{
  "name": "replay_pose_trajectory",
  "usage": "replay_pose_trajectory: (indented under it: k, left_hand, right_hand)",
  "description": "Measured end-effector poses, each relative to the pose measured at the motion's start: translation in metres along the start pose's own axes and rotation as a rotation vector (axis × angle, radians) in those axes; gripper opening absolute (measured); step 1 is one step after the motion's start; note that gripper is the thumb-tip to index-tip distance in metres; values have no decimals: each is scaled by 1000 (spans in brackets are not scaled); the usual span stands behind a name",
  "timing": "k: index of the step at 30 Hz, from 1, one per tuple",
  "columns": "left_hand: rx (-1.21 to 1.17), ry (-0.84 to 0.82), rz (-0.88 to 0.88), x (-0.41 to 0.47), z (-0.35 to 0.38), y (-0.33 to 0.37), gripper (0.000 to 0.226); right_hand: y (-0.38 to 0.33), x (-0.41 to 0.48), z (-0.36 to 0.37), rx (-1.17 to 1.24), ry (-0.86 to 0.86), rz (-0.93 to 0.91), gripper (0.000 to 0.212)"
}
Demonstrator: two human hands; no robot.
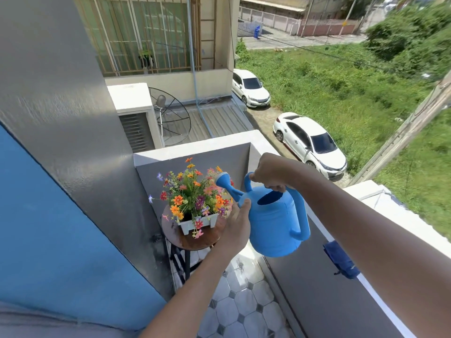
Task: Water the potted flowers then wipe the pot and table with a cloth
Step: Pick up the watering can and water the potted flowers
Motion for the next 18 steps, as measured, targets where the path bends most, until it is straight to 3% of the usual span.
replay_pose_trajectory:
  k: [4,7,18]
  left_hand:
    - [-8,-22,9,4,5,-3,64]
    - [-9,-29,-2,2,6,-2,53]
    - [-60,-34,-30,-19,-3,-14,49]
  right_hand:
    - [8,-2,2,-1,21,40,37]
    - [11,-3,3,-41,29,48,43]
    - [1,-10,13,-25,-58,1,35]
Point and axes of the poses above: each hand's wrist, its own x-axis towards the middle knuckle, its own z-axis out of the palm, y = z × x, the point moved 1 cm from there along x, towards the middle knuckle, and after that the axes turned 3 degrees about -x, right-handed, at the moved point
